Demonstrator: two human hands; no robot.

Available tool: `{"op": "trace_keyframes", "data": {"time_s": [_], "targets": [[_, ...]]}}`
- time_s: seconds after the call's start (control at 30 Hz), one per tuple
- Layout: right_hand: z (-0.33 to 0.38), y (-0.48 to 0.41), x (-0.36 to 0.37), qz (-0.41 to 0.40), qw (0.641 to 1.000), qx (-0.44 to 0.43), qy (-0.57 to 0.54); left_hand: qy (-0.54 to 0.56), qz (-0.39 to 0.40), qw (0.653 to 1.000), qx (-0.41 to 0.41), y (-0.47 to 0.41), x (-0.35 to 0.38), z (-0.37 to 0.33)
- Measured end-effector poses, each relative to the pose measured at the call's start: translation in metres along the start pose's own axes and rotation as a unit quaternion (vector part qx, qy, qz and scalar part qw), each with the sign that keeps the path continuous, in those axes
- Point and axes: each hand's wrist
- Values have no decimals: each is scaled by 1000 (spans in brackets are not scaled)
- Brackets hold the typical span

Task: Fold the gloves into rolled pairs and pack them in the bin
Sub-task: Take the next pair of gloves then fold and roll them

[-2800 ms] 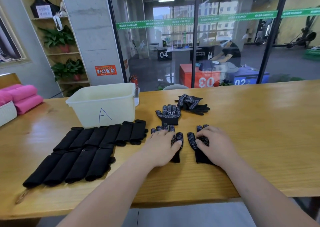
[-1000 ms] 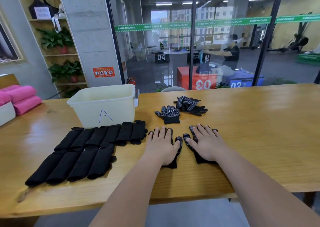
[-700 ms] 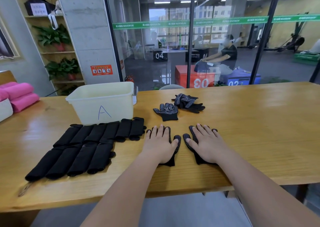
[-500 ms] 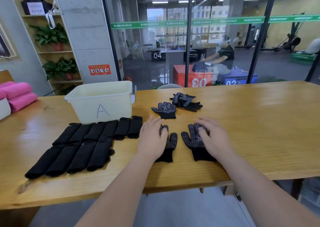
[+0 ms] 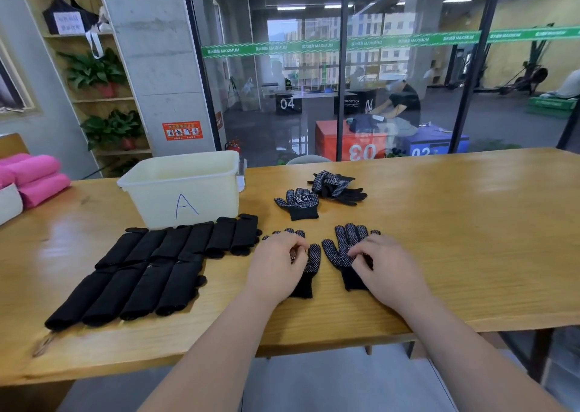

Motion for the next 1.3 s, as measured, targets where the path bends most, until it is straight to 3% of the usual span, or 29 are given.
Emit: {"op": "trace_keyframes", "data": {"time_s": [0.1, 0.27, 0.43, 0.63, 0.73, 0.9, 1.03, 1.17, 1.3], "targets": [[-2, 2, -1, -15, 999, -18, -37, 6, -20, 1000, 8, 4, -4, -4], [-3, 0, 6, 9, 999, -45, 26, -29, 68, 997, 11, 4, -4, -5], [-2, -4, 8, 8, 998, -50, 39, -72, 86, 993, 36, 2, 3, 1], [1, -5, 6, 40, 996, -52, 59, -69, 55, 996, 15, 0, 6, 2], [3, -3, 5, 29, 996, -62, 58, -72, -17, 997, -6, 0, 4, 2], [11, 3, 0, 25, 993, -99, 51, 94, -122, 984, -84, -1, 2, -14], [13, 4, -1, 40, 996, -72, 42, 130, -118, 980, -89, -3, 6, -21], [13, 6, -5, 62, 992, -106, -4, 184, -153, 967, -93, -4, 5, -20], [10, 3, 0, 65, 991, -114, -16, 245, -105, 960, -86, -5, 9, -19]]}}
Point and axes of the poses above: each hand's wrist, its own y-axis away from the middle knuckle, its own x-axis out of the palm, z = x × y, and after that the axes turned 15 degrees about x, right-handed
